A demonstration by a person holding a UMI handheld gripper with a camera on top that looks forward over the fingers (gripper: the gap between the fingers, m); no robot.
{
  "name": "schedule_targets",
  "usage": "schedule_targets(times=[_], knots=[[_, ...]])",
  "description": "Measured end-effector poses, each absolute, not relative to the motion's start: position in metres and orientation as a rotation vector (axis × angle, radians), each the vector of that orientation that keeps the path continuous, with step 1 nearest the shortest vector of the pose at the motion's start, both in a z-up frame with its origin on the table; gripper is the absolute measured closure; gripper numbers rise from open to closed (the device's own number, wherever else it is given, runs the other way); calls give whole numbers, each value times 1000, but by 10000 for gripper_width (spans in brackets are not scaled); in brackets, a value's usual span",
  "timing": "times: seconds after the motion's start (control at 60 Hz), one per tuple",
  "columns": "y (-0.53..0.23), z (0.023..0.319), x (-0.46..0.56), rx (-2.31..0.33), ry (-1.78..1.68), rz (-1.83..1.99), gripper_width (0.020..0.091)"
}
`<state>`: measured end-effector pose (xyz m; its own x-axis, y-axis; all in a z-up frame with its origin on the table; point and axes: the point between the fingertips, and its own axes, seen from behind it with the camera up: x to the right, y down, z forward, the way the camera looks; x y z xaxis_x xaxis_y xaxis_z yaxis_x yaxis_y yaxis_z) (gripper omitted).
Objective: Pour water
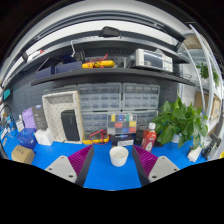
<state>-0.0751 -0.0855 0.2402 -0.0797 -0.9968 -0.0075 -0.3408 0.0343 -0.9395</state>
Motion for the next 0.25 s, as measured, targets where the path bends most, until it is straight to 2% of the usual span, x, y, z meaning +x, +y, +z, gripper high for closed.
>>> schedule_targets(times=[0.25], knots=[[-55,244,-91,-1442,1525,-1044,328]])
